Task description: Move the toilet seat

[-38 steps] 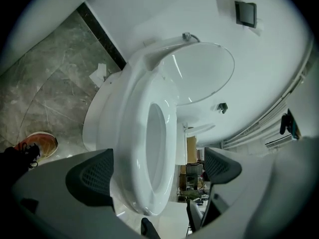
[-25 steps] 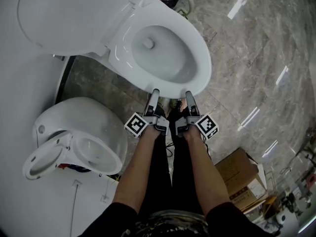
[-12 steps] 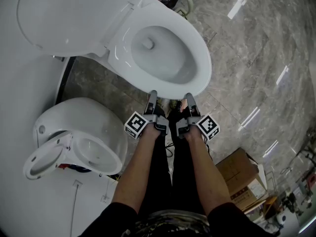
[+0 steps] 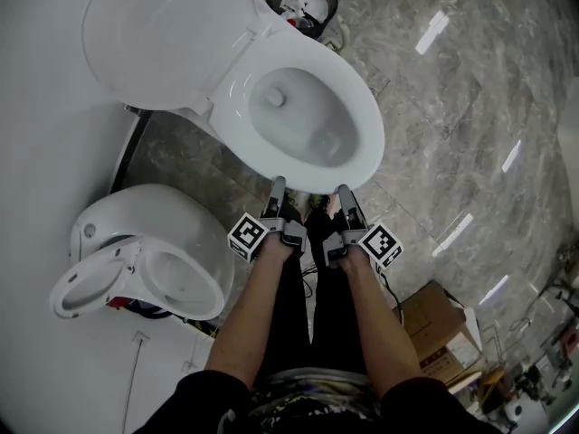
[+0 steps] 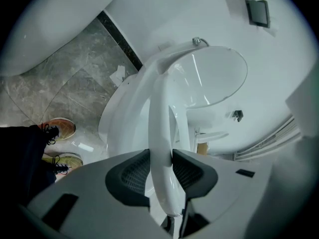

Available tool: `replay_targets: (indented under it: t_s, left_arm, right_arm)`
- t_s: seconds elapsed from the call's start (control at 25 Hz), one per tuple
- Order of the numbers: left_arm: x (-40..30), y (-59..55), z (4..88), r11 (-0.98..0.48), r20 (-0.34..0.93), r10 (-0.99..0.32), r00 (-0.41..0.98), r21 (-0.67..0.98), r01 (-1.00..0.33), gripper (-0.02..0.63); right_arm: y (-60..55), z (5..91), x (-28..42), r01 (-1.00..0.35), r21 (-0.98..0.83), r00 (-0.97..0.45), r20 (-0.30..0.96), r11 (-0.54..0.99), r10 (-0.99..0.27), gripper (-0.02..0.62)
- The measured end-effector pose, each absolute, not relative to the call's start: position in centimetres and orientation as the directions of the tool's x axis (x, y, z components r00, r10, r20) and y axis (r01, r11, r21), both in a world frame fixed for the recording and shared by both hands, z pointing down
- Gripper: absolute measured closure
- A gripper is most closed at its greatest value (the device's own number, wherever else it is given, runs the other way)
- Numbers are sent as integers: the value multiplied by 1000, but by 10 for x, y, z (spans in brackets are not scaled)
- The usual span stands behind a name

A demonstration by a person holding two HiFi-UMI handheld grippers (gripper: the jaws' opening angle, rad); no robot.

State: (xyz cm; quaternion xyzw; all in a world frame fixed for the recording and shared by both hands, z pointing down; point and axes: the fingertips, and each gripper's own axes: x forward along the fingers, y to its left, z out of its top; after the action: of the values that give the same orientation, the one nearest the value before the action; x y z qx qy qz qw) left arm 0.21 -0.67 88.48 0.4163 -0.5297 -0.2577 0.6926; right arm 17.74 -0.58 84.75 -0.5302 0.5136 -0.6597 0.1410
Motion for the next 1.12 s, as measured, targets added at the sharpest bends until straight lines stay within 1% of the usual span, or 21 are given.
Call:
replay_targets:
  t_s: [0.2,0.28,0.44,0.52,0.64,0.72,0.76,0.84,0.88,1.0,1.12]
  left_arm:
    - [4,-7,854,504,493,-815,304,863,-48,457]
    - [11,-8,836,472,454,-830,325,881,-25,457]
    - [26,-5,809,434,411,-821,396,900,-35,456]
    - [44,-8,791,397,359,-817,451,918,-10,453]
    - [74,-17,758,308,218,-810,544,948,79,457]
    - [80,-23,746,276,177,-802,570,957,92,445]
    - [78,-26,742,266,163,-807,567,958,103,434]
    - [73,-35,731,244,136,-827,546,961,131,433]
    - [71,-41,727,235,127,-834,537,962,136,433]
    - [66,-52,718,223,118,-842,527,964,142,426]
    - [56,-57,704,203,92,-872,480,962,184,443]
  right_arm:
    - [-12,809,168,-363,-851,-430,514,-378,-742,488]
    - [-14,794,164,-370,-858,-444,500,-356,-743,491]
    - [-22,768,155,-392,-863,-473,486,-319,-734,494]
    - [-25,758,152,-398,-865,-487,481,-305,-729,495]
    - [-32,740,144,-408,-877,-533,455,-255,-714,499]
    - [-39,730,136,-424,-882,-572,436,-205,-695,495]
    - [-43,725,131,-432,-884,-590,427,-180,-685,495]
    - [-52,716,121,-446,-884,-626,419,-138,-658,503]
    - [-57,712,116,-450,-884,-638,416,-125,-648,482]
    - [-67,702,112,-450,-886,-646,412,-115,-642,470]
    - [-72,688,103,-430,-898,-671,388,-94,-632,470]
